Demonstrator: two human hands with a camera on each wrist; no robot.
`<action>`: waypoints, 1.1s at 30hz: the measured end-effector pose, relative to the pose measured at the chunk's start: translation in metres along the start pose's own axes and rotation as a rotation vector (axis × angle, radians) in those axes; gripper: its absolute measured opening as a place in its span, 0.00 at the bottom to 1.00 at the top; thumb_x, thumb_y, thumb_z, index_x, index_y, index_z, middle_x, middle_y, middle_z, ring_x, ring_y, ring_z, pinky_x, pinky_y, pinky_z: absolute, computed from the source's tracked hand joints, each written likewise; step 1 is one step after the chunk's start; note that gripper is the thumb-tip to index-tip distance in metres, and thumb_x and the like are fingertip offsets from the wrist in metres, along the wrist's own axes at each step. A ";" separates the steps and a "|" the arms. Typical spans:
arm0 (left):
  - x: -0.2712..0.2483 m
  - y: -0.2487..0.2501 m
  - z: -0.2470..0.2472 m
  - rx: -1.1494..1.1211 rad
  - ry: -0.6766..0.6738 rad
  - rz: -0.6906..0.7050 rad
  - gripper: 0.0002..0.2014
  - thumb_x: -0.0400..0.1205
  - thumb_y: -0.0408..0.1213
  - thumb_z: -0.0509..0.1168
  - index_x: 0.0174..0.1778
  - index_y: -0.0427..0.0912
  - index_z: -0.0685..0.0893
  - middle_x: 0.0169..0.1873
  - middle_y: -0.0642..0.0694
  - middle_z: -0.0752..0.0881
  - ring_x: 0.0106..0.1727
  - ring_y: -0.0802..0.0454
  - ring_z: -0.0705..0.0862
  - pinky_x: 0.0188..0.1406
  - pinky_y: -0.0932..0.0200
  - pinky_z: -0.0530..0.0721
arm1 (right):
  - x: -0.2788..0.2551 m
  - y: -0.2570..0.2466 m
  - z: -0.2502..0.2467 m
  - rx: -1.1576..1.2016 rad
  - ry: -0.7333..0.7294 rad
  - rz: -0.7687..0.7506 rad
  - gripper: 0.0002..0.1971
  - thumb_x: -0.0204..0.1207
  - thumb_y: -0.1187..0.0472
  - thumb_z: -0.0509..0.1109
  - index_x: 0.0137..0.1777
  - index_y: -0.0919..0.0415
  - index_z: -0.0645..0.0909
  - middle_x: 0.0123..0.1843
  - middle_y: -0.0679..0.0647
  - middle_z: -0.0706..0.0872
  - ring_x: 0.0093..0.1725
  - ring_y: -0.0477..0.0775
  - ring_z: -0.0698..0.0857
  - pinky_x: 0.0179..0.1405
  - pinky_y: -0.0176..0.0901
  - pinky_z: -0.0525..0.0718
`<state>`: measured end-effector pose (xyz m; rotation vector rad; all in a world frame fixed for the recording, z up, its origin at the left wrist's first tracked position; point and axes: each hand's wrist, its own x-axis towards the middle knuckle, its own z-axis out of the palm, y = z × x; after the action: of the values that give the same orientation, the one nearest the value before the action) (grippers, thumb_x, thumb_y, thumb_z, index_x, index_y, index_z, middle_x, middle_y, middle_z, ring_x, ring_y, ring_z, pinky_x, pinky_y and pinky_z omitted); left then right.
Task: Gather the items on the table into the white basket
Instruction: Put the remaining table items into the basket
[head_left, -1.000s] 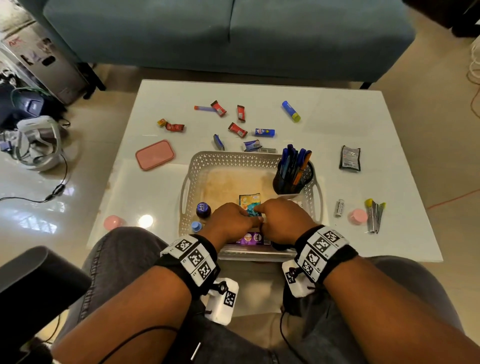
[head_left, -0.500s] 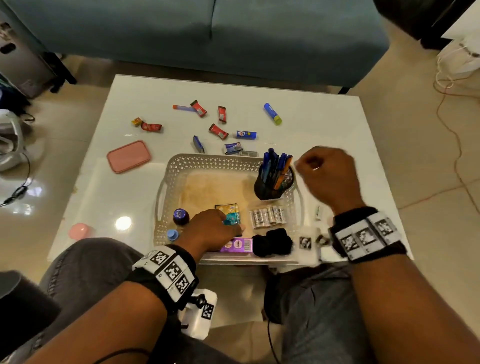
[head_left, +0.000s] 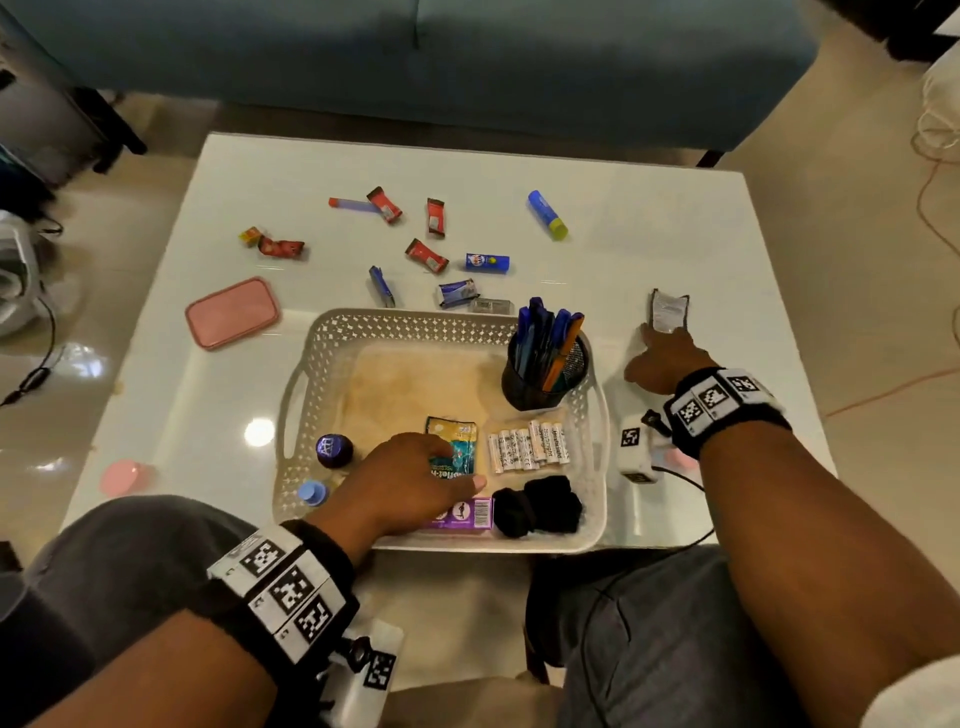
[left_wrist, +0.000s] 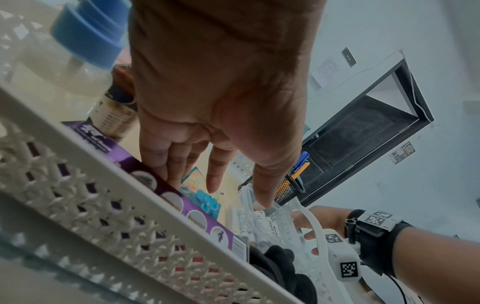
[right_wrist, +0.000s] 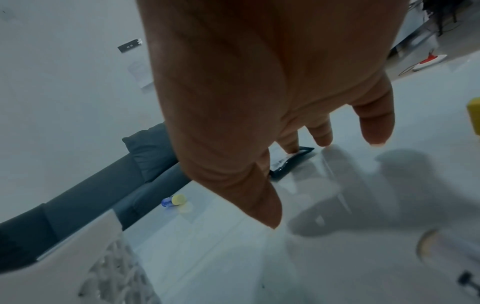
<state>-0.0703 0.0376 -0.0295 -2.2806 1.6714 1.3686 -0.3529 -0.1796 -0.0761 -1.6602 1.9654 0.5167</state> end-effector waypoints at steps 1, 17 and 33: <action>0.000 0.000 -0.001 -0.001 0.001 -0.005 0.33 0.78 0.66 0.69 0.74 0.50 0.80 0.74 0.49 0.79 0.71 0.51 0.79 0.63 0.59 0.75 | 0.000 -0.001 0.000 -0.006 0.017 -0.001 0.39 0.82 0.54 0.67 0.88 0.55 0.52 0.89 0.63 0.49 0.86 0.66 0.58 0.84 0.55 0.59; 0.001 -0.011 -0.005 -0.121 0.013 0.005 0.24 0.84 0.58 0.65 0.70 0.48 0.82 0.65 0.47 0.86 0.62 0.46 0.86 0.61 0.54 0.80 | -0.174 -0.039 -0.048 0.806 0.593 -0.386 0.08 0.69 0.65 0.80 0.41 0.52 0.87 0.38 0.58 0.92 0.39 0.56 0.90 0.45 0.47 0.87; 0.002 -0.012 -0.007 -0.266 0.144 0.066 0.20 0.84 0.43 0.70 0.28 0.42 0.72 0.27 0.39 0.78 0.35 0.36 0.84 0.38 0.48 0.84 | -0.196 -0.104 0.087 0.753 -0.051 -0.256 0.08 0.77 0.67 0.74 0.47 0.57 0.77 0.46 0.63 0.88 0.36 0.62 0.92 0.34 0.57 0.92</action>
<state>-0.0569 0.0377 -0.0318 -2.5423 1.7111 1.5616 -0.2150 0.0068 -0.0232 -1.3428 1.5813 -0.2575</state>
